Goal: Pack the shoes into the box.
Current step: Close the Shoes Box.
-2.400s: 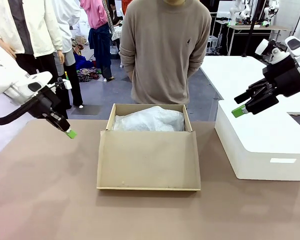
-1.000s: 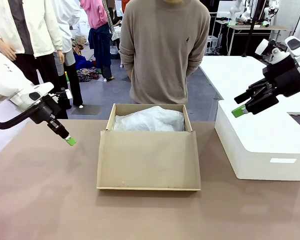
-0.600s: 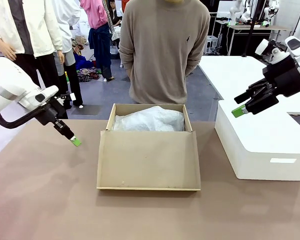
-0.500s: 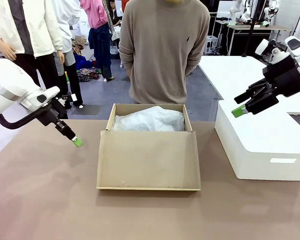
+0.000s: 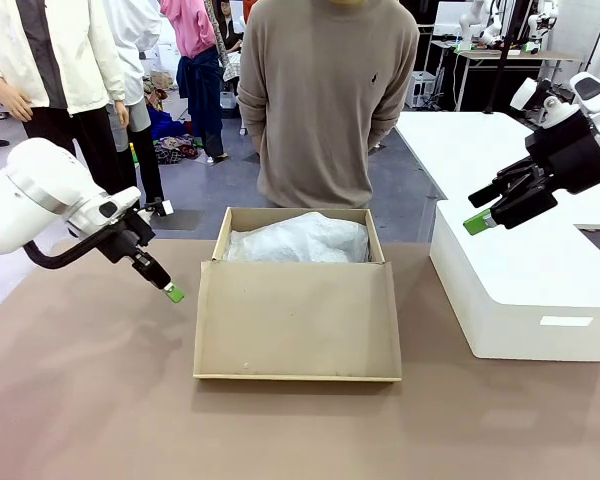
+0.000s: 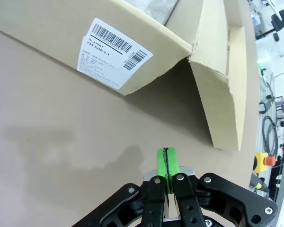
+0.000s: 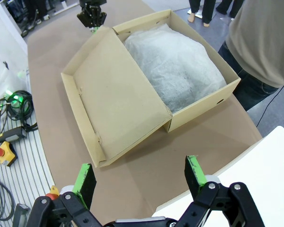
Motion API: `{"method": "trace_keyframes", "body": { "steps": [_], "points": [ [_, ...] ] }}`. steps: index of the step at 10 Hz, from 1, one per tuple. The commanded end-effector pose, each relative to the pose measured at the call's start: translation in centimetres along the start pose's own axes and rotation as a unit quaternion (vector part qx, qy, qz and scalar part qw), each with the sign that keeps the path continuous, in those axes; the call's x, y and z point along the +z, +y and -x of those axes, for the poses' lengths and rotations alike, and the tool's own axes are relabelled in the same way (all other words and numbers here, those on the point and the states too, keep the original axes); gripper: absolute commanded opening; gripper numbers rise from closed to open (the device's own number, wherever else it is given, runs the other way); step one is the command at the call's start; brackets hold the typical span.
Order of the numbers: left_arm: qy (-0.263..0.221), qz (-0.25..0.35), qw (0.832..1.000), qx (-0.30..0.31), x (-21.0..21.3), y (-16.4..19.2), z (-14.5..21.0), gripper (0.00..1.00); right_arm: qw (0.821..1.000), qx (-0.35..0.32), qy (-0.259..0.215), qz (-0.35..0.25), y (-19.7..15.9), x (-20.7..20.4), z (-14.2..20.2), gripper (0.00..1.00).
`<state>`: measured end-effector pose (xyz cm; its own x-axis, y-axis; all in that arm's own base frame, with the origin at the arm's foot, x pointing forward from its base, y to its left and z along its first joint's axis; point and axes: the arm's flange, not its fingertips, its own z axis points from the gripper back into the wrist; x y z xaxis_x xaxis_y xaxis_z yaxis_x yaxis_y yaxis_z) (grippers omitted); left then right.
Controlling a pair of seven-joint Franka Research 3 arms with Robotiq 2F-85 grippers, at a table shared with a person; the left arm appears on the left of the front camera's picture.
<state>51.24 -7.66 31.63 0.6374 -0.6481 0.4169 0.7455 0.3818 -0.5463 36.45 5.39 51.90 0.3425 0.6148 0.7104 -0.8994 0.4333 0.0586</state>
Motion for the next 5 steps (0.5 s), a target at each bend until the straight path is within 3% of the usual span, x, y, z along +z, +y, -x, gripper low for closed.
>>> {"method": "trace_keyframes", "body": {
  "steps": [1, 5],
  "points": [
    [0.002, 0.004, 1.000, 0.005, 0.34, -0.07, -0.85, 0.00, 1.000, 0.010, -0.021, -0.006, -0.24, -0.28, 0.01, 1.00],
    [0.000, 0.000, 1.000, 0.000, 0.00, 0.00, 0.00, 0.00, 1.000, 0.010, -0.021, -0.006, -0.24, -0.28, 0.01, 1.00]
  ]
}}
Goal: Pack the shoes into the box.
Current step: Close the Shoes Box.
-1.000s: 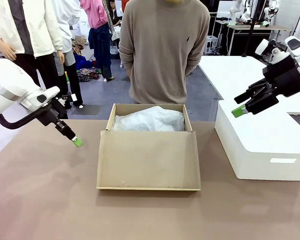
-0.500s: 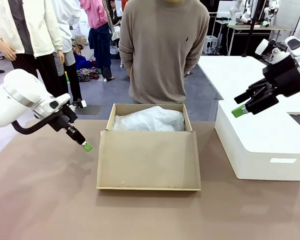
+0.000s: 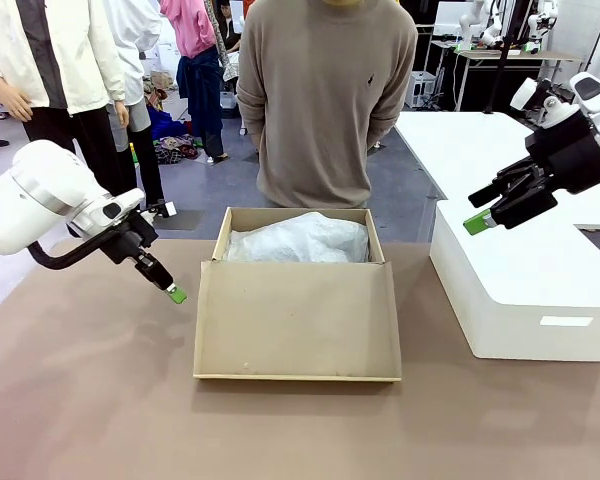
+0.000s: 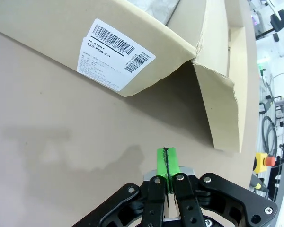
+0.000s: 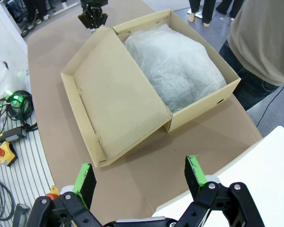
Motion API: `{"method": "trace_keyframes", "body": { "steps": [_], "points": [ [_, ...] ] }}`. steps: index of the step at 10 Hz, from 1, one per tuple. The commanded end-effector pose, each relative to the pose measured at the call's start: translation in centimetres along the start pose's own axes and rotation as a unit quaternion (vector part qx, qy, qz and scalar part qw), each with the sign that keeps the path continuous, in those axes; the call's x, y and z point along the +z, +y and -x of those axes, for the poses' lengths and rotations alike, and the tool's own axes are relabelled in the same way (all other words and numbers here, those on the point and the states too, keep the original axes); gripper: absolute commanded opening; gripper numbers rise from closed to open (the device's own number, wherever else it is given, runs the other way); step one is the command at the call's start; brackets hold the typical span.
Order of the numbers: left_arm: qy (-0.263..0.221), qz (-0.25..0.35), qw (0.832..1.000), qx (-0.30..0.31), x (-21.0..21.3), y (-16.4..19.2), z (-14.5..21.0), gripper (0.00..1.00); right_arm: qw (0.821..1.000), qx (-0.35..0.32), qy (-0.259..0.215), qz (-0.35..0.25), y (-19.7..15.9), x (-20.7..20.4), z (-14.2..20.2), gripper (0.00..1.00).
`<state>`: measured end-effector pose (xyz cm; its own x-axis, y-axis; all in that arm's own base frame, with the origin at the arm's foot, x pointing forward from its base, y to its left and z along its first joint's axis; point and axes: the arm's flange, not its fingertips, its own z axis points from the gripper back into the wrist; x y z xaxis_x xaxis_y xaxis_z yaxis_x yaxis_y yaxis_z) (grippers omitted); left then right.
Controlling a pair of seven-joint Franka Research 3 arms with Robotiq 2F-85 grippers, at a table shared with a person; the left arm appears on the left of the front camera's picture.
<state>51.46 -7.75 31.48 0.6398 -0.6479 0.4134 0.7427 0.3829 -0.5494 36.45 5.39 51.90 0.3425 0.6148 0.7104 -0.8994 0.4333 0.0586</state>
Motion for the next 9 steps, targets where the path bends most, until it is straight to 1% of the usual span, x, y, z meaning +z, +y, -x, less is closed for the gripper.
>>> {"method": "trace_keyframes", "body": {
  "steps": [1, 4, 5, 9],
  "points": [
    [-0.001, -0.001, 1.000, -0.002, 0.1, -0.2, 0.1, 0.00, 1.000, 0.010, -0.021, -0.006, -0.2, -0.3, 0.0, 1.00],
    [-0.003, 0.005, 1.000, 0.005, -0.5, 0.0, -0.5, 0.00, 1.000, 0.010, -0.021, -0.006, -0.2, -0.3, 0.0, 1.00],
    [-0.006, -0.002, 1.000, 0.013, -0.8, 0.1, -0.7, 0.00, 1.000, 0.010, -0.021, -0.006, -0.2, -0.3, 0.0, 1.00],
    [-0.013, 0.008, 1.000, 0.002, -2.5, 0.4, -1.5, 0.00, 1.000, 0.010, -0.021, -0.006, -0.2, -0.3, 0.0, 1.00]
  ]
}}
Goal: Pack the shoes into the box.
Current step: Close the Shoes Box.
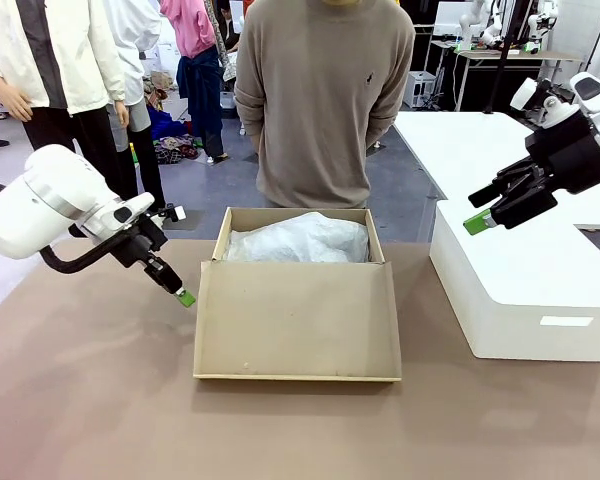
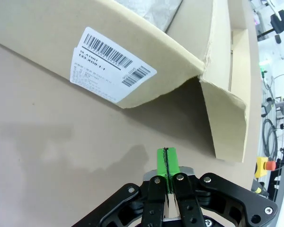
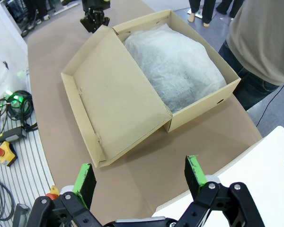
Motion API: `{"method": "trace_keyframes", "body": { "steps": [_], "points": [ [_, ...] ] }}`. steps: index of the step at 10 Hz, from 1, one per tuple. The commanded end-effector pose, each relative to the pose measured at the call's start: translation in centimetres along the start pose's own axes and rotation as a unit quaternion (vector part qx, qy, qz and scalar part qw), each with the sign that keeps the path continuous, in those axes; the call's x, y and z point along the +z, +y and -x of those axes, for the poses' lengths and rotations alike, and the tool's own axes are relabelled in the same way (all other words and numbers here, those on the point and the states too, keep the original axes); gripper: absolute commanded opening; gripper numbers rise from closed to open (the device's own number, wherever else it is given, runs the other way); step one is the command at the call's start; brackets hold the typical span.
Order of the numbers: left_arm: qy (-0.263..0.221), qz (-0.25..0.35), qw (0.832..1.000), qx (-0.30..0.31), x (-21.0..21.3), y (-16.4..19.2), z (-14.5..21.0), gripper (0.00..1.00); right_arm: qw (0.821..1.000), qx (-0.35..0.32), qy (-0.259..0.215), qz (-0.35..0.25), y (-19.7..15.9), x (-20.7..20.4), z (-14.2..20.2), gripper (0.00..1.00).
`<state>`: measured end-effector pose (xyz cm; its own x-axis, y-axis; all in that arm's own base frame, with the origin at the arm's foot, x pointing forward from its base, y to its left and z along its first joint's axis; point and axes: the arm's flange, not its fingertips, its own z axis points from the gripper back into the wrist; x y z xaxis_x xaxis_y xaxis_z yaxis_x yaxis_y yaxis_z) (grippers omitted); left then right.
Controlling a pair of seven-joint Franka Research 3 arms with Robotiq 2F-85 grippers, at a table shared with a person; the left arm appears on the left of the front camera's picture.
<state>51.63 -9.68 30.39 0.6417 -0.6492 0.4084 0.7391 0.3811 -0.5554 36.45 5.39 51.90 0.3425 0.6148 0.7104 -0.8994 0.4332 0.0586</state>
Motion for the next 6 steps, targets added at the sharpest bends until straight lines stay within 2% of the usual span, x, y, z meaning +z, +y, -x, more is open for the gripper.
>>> {"method": "trace_keyframes", "body": {
  "steps": [1, 6],
  "points": [
    [-0.015, 0.009, 1.000, -0.001, -0.9, 0.4, -0.8, 0.00, 1.000, 0.010, -0.021, -0.006, -0.2, -0.3, 0.0, 1.00],
    [-0.023, 0.030, 0.999, -0.005, -2.8, 0.7, -1.0, 0.00, 1.000, 0.010, -0.021, -0.006, -0.2, -0.3, 0.0, 1.00]
  ]
}}
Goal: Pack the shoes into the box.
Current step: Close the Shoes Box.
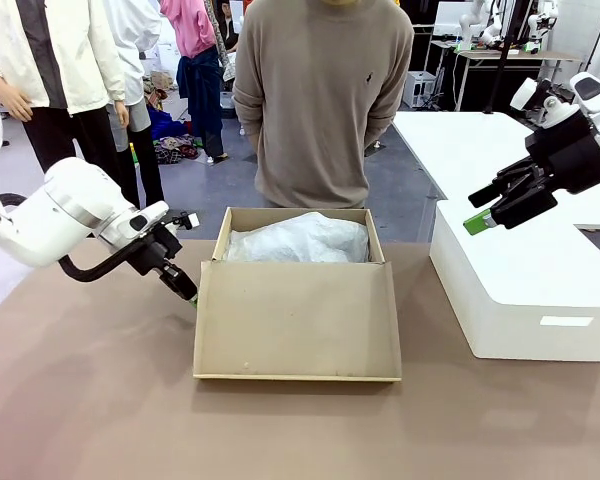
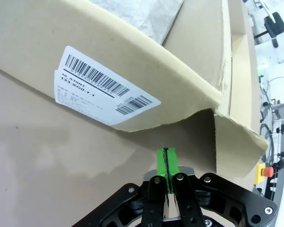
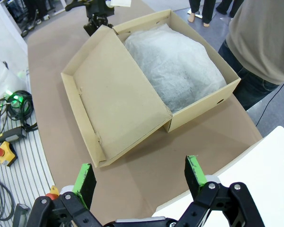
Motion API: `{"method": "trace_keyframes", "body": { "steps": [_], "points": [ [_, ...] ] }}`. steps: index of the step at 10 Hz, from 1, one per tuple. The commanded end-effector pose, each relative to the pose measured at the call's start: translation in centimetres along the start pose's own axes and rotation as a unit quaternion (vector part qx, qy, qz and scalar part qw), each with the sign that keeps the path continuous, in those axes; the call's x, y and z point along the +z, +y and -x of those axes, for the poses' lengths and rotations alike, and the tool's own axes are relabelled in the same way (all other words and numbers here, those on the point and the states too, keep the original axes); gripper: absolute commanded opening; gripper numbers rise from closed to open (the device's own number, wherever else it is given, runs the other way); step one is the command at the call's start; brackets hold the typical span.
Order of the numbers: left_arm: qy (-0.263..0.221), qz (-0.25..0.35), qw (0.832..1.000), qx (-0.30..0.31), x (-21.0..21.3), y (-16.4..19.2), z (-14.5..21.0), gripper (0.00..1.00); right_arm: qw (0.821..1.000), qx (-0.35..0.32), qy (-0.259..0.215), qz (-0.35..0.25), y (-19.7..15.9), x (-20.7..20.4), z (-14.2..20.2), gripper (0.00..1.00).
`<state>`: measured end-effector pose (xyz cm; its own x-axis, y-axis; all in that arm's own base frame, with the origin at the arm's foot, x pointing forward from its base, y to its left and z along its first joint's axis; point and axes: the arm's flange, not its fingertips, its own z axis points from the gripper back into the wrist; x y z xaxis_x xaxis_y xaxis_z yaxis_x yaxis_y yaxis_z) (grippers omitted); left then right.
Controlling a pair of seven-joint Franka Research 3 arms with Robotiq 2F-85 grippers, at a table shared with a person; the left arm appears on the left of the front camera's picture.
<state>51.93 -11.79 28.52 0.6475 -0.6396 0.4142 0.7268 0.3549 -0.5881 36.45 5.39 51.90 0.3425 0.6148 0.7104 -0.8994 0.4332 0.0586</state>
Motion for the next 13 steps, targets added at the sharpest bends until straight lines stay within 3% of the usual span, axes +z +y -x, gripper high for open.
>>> {"method": "trace_keyframes", "body": {
  "steps": [1, 9, 13],
  "points": [
    [-0.020, 0.021, 1.000, -0.007, -0.58, 0.28, -0.30, 0.00, 1.000, 0.010, -0.021, -0.006, -0.24, -0.28, 0.00, 1.00],
    [-0.071, 0.106, 0.992, -0.014, -0.73, 0.03, -0.57, 0.00, 1.000, 0.010, -0.021, -0.006, -0.24, -0.28, 0.00, 1.00],
    [-0.124, 0.191, 0.973, -0.018, -0.78, 0.39, -0.37, 0.00, 1.000, 0.010, -0.021, -0.006, -0.24, -0.28, 0.00, 1.00]
  ]
}}
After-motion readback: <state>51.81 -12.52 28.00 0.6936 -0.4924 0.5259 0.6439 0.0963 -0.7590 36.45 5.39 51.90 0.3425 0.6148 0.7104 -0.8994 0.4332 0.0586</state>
